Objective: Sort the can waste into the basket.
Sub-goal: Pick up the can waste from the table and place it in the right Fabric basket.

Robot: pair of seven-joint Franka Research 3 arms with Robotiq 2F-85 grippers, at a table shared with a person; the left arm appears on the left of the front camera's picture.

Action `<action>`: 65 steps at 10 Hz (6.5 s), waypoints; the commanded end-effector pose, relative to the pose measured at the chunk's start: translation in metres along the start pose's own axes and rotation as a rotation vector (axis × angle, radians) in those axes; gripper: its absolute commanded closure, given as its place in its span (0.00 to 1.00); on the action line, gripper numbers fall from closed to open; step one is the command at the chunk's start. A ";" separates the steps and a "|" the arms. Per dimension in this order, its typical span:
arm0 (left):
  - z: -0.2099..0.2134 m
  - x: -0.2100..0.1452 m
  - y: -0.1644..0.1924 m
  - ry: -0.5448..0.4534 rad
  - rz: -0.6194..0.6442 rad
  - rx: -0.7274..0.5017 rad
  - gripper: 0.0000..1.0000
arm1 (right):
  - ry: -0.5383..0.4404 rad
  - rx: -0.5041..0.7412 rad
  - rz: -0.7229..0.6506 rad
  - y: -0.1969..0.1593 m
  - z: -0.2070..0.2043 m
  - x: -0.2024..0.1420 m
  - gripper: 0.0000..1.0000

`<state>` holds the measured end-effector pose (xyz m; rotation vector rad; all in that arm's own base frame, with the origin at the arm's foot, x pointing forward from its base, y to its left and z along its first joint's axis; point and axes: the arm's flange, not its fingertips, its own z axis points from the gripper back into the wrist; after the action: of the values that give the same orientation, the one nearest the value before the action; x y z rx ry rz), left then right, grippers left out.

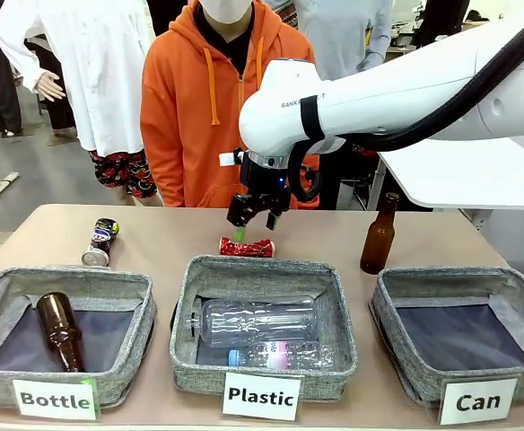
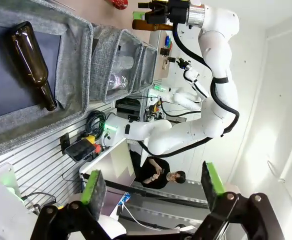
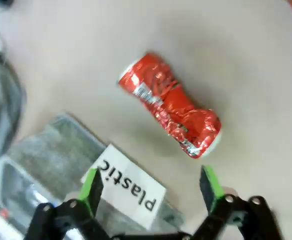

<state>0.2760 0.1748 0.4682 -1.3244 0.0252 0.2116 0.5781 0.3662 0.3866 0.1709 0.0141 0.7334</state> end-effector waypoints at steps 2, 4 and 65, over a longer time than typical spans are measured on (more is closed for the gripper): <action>0.001 -0.001 -0.003 -0.002 0.007 -0.018 0.00 | -0.010 0.016 0.548 -0.021 0.006 -0.016 0.00; 0.001 -0.001 -0.003 -0.002 0.007 -0.018 0.00 | -0.125 -0.012 0.643 -0.020 0.003 -0.023 0.00; -0.112 0.014 -0.012 0.001 -0.098 -0.101 0.00 | 0.006 -0.040 0.840 -0.047 0.015 -0.003 0.00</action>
<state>0.3063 0.0651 0.4484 -1.4232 -0.0632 0.1240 0.6109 0.3306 0.3851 0.1105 -0.0929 1.5308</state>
